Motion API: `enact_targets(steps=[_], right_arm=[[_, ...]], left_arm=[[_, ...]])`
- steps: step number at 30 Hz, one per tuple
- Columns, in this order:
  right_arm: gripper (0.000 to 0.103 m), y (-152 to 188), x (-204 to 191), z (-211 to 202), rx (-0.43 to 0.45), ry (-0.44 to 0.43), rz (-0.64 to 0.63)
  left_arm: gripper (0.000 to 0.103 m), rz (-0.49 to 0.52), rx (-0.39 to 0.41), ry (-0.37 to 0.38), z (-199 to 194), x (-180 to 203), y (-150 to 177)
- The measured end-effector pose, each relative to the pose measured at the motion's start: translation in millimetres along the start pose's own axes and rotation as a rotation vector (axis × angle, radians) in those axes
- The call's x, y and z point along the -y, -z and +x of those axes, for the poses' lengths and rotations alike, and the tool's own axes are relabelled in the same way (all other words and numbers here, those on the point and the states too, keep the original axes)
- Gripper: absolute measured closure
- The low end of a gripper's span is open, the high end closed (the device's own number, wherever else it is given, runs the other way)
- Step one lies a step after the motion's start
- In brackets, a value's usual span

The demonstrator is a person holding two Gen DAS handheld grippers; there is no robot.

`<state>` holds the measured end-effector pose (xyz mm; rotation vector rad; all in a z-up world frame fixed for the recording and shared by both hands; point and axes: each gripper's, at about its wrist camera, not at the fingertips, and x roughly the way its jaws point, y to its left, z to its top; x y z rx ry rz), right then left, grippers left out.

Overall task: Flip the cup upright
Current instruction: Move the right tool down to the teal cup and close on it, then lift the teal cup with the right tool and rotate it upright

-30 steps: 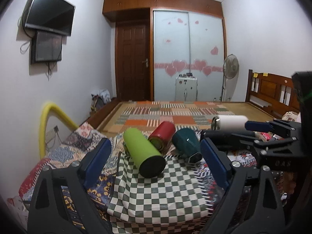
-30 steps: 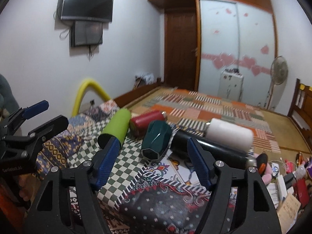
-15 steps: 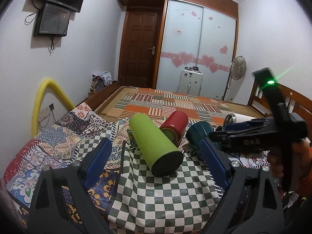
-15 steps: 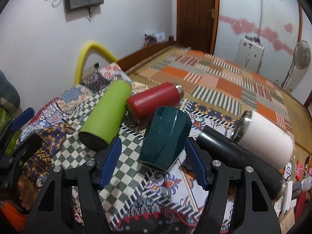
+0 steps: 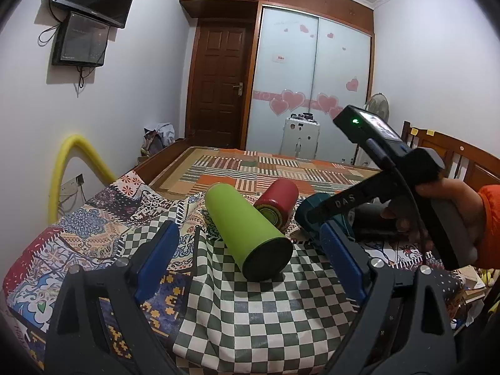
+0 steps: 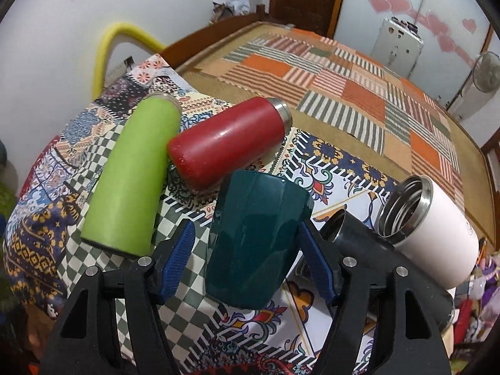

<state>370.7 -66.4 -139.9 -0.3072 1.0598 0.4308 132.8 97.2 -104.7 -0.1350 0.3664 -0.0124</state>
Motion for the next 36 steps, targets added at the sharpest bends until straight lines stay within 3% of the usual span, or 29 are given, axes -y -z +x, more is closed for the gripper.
enact_targets(steps=[7, 16, 20, 36], right_arm=[[0.036, -13.0, -5.3, 14.5, -0.074, 0.072, -0.006], [0.027, -15.8, -17.4, 30.0, -0.11, 0.146, -0.088], [0.029, -13.2, -12.4, 38.3, -0.143, 0.148, -0.1], [0.03, -14.7, -18.2, 13.0, -0.077, 0.079, -0.124]], left_arm=[[0.011, -0.02, -0.007, -0.001, 1.0, -7.1, 0.4], [0.011, -0.028, -0.013, -0.005, 2.2, -12.0, -1.1], [0.01, -0.032, -0.012, -0.007, 2.0, -13.7, -1.4], [0.011, -0.013, -0.006, -0.013, 1.7, -11.6, 0.7]])
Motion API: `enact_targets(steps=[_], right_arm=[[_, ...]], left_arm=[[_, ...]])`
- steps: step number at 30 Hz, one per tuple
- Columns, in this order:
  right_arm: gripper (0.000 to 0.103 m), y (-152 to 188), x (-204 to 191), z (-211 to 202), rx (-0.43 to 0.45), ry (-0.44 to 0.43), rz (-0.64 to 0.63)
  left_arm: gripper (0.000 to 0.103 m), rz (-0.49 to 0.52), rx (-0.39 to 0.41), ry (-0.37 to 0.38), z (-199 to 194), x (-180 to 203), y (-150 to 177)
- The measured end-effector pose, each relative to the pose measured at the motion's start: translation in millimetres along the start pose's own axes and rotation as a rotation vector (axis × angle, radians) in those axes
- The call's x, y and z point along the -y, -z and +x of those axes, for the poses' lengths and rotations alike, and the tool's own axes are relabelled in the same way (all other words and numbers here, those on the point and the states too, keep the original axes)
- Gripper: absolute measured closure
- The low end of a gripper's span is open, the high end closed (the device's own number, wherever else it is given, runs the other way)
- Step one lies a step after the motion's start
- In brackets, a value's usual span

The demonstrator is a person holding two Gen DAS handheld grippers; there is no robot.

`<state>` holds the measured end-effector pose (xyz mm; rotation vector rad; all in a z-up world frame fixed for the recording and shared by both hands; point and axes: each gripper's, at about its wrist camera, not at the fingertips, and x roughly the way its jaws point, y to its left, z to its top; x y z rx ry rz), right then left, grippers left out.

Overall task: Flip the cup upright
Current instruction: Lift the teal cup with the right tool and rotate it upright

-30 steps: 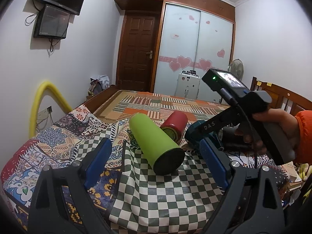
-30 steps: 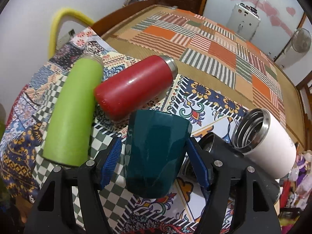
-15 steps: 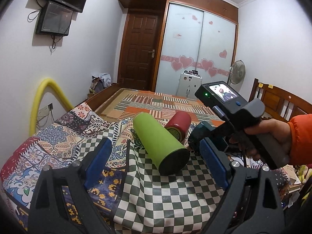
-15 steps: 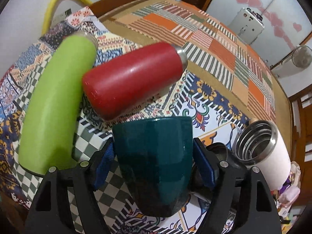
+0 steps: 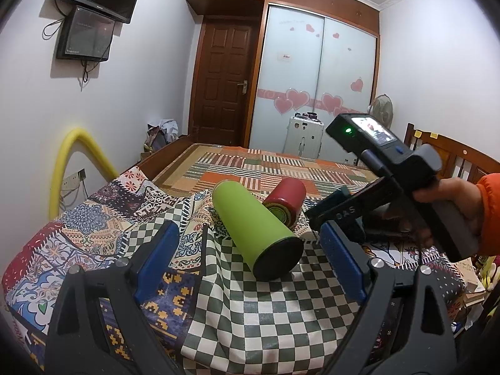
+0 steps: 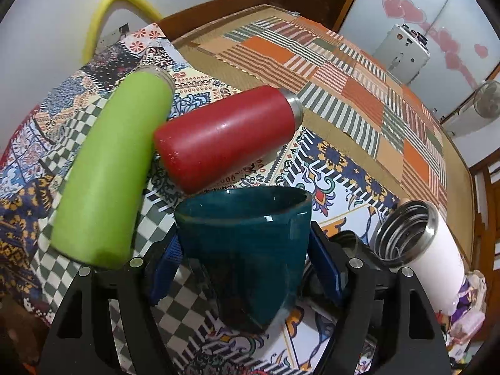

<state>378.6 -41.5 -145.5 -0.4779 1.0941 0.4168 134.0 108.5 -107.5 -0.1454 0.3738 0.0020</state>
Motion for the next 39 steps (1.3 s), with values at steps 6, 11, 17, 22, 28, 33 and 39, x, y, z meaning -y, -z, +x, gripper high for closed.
enact_targets(steps=[6, 11, 17, 22, 28, 33, 39], right_arm=[[0.031, 12.2, 0.0, -16.7, 0.002, 0.004, -0.013], [0.031, 27.6, 4.1, -32.2, 0.006, -0.012, 0.002], [0.031, 54.6, 12.7, -56.8, 0.008, -0.012, 0.015], [0.031, 77.8, 16.8, -68.9, -0.017, 0.004, 0.02], [0.031, 98.9, 20.2, -62.8, -0.068, -0.026, 0.05], [0.031, 102.1, 15.4, -50.5, -0.084, -0.07, 0.058], [0.031, 86.0, 10.4, -39.4, -0.048, -0.065, 0.054]], left_arm=[[0.011, -0.004, -0.002, 0.002, -0.1, 1.7, 0.6], [0.011, 0.005, 0.004, 0.008, -2.6, 4.9, 0.4], [0.011, 0.011, 0.012, 0.024, -6.9, 9.2, 0.8], [0.011, 0.011, 0.009, 0.039, -7.1, 13.4, 1.3], [0.011, 0.019, -0.002, 0.055, -5.4, 19.0, 3.6], [0.01, 0.023, -0.004, 0.058, -5.0, 20.2, 5.1], [0.01, 0.023, -0.018, 0.052, -0.8, 19.2, 7.2]])
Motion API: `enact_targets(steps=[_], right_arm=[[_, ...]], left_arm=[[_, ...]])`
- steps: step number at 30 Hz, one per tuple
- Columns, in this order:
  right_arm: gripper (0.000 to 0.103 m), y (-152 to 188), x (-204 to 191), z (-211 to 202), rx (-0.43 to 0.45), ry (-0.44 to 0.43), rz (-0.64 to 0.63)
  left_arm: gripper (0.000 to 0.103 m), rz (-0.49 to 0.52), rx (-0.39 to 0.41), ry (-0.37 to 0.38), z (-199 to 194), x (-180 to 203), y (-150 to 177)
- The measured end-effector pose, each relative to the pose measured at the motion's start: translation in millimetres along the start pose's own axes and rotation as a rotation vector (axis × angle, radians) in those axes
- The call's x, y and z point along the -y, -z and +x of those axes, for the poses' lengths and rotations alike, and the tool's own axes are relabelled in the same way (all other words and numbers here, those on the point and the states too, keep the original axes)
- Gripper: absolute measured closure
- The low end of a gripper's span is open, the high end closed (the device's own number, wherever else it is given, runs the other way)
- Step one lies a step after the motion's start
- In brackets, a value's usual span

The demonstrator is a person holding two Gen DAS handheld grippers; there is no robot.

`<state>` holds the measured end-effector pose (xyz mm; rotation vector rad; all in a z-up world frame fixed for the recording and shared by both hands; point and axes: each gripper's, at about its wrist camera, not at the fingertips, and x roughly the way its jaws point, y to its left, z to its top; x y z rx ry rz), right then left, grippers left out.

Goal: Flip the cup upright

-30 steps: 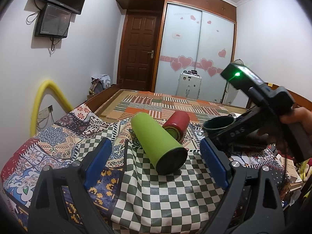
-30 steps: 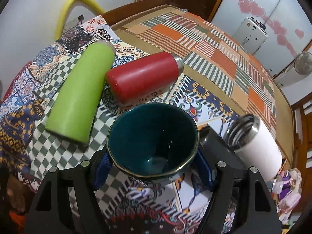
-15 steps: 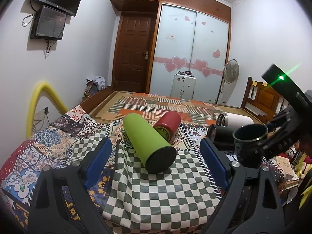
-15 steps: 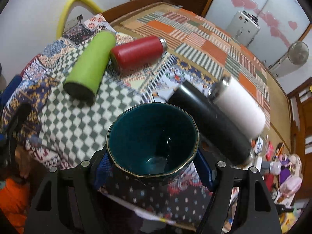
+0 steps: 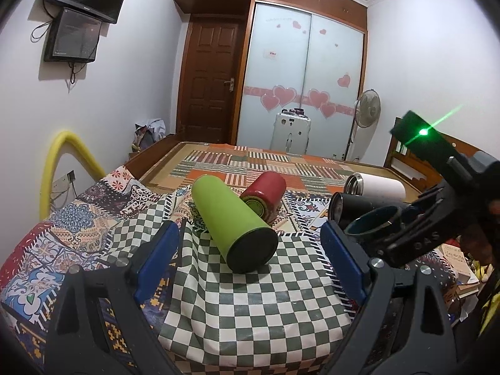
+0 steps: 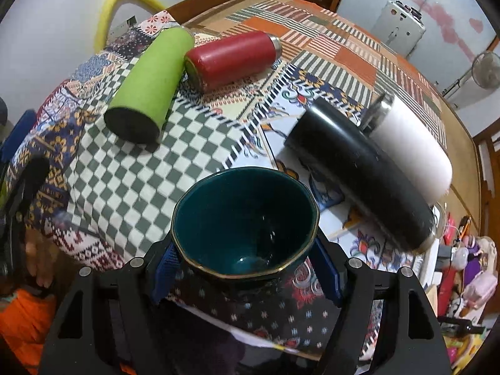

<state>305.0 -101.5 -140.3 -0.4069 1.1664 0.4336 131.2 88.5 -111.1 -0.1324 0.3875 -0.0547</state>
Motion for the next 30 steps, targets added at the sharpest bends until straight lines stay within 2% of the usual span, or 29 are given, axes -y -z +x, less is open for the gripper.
enact_targets(steps=[11, 17, 18, 21, 24, 30], right_arm=[[0.031, -15.9, -12.8, 36.8, -0.056, -0.042, -0.013], [0.03, -14.7, -16.4, 34.1, -0.039, -0.051, -0.029], [0.028, -14.8, -17.4, 33.0, -0.037, -0.059, -0.032], [0.022, -10.9, -15.2, 24.5, -0.006, -0.07, -0.03], [0.022, -2.6, -11.5, 12.0, 0.037, -0.079, -0.029], [0.022, 22.5, 12.0, -24.8, 0.17, -0.097, 0.02]], left_arm=[[0.01, 0.006, -0.01, -0.017, 5.3, -2.6, 1.6], [0.008, 0.01, -0.022, -0.023, 8.5, -1.6, 2.5], [0.008, 0.012, -0.022, -0.023, 8.5, -1.0, 2.4], [0.006, 0.017, -0.017, -0.03, 6.1, 1.2, 2.1], [0.003, 0.007, -0.015, -0.047, 3.7, 2.7, -0.3], [0.002, -0.001, -0.058, -0.021, -0.4, 15.8, -16.3]])
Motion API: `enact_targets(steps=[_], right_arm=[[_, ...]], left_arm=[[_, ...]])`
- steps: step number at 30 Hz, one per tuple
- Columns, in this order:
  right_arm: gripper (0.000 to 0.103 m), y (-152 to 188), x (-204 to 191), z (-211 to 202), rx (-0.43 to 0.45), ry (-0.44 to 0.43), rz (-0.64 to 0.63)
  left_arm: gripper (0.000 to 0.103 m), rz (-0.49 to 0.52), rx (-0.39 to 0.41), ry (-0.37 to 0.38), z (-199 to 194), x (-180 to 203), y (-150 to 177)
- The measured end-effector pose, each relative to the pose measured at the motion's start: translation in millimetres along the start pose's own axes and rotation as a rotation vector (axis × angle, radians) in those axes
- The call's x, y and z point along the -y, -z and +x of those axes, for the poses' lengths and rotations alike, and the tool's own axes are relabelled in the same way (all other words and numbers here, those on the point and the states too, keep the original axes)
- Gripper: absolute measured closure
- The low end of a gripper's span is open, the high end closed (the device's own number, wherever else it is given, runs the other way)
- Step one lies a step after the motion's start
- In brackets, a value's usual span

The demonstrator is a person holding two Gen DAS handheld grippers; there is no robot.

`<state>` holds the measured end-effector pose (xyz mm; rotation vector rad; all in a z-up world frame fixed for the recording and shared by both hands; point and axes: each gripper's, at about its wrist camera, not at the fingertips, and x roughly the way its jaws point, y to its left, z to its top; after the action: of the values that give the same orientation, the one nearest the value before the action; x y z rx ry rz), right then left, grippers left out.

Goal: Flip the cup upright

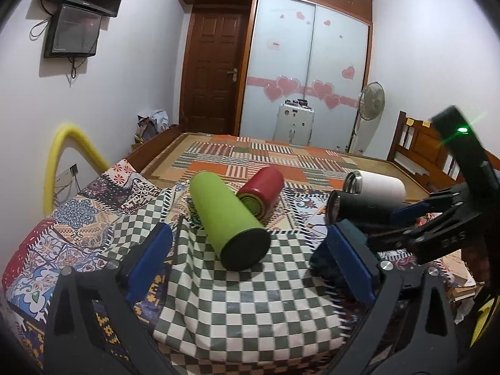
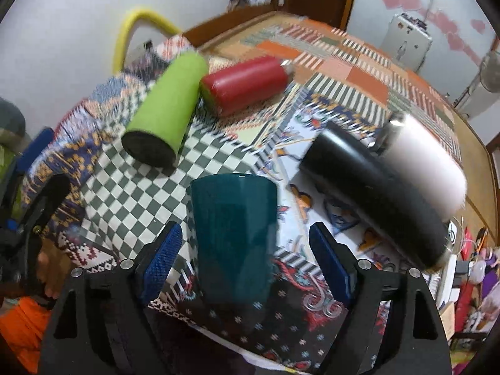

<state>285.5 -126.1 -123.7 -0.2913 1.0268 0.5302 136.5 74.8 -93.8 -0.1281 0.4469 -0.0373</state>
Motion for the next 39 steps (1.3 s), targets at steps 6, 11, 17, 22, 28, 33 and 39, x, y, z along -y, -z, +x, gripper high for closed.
enact_targets(steps=[6, 11, 17, 22, 28, 33, 39], right_arm=[[0.022, 25.5, 36.0, -45.4, 0.172, 0.02, 0.06], [0.022, 46.9, 58.7, -67.9, 0.278, 0.072, 0.073], [0.022, 65.3, 77.2, -71.5, 0.325, 0.085, 0.082], [0.022, 79.3, 86.9, -74.5, 0.365, 0.073, 0.075], [0.021, 89.5, 98.3, -71.2, 0.394, 0.052, 0.08], [0.021, 93.3, 102.6, -66.8, 0.404, 0.053, 0.071], [0.022, 97.3, 103.6, -61.7, 0.405, 0.054, 0.061]], left_arm=[[0.0, 0.019, -0.048, 0.003, -2.2, 32.8, -10.1], [0.0, 0.021, -0.151, 0.032, 14.1, 63.4, -8.9], [0.0, 0.057, -0.327, 0.022, 51.4, 100.1, -0.3], [0.004, 0.076, -0.418, -0.019, 79.6, 116.3, 2.6], [0.008, 0.028, -0.539, -0.035, 113.3, 116.0, 5.7], [0.009, 0.031, -0.592, -0.046, 127.7, 121.0, 9.7], [0.011, 0.029, -0.642, -0.047, 145.5, 121.9, 11.3]])
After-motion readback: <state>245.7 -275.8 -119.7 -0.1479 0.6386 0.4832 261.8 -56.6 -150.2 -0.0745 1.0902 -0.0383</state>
